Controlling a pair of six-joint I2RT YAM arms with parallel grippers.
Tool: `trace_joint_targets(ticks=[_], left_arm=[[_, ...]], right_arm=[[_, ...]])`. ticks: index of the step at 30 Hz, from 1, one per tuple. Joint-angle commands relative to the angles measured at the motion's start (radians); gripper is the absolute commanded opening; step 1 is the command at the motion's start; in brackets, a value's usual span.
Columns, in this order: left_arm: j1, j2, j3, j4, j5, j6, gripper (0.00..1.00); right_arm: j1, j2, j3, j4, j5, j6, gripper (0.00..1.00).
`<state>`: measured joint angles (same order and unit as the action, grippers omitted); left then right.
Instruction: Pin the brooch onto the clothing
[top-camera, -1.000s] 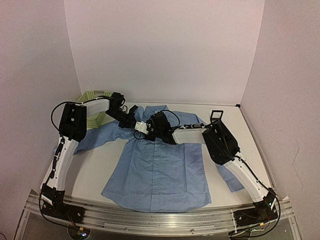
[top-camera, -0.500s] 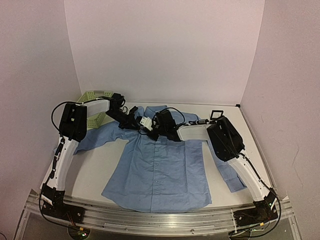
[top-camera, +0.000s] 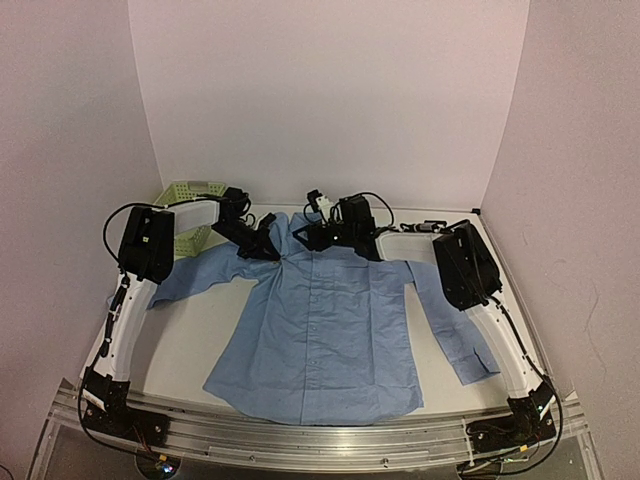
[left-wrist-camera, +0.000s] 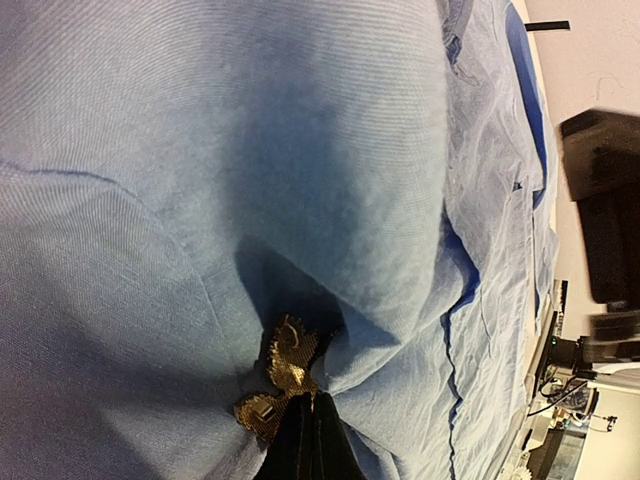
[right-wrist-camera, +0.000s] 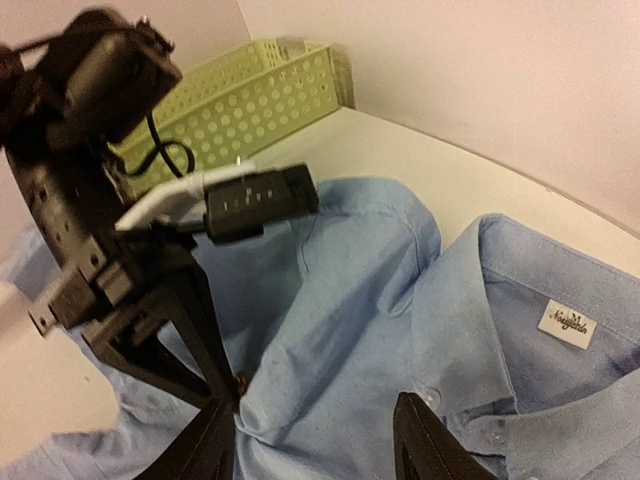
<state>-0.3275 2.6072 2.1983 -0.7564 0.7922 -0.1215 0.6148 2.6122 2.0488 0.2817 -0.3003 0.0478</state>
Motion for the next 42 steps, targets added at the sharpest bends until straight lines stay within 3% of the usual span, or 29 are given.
trace_joint_targets(ticks=[1,13,22,26,29,37,42], left_arm=[[-0.004,-0.014,-0.018,0.023,-0.051,0.014,0.0],[-0.004,-0.017,-0.025,0.031,-0.053,0.008,0.0],[-0.004,-0.02,-0.03,0.035,-0.052,0.009,0.0],[-0.004,-0.022,-0.034,0.038,-0.052,0.009,0.0],[-0.004,-0.02,-0.033,0.039,-0.052,0.009,0.0],[-0.004,-0.025,-0.041,0.03,-0.048,0.015,0.0],[-0.004,-0.032,-0.055,0.032,-0.045,0.015,0.0]], right_arm=[[0.004,0.052,0.069,0.044,-0.111,0.27,0.54],[0.035,0.124,0.103,0.029,-0.091,0.321,0.57],[0.045,0.166,0.168,-0.028,-0.066,0.367,0.44],[0.048,0.194,0.204,-0.055,-0.074,0.516,0.37],[0.056,0.216,0.213,-0.058,-0.102,0.614,0.36],[0.075,0.177,0.149,-0.068,-0.118,0.692,0.37],[0.088,0.204,0.162,-0.082,-0.13,0.76,0.29]])
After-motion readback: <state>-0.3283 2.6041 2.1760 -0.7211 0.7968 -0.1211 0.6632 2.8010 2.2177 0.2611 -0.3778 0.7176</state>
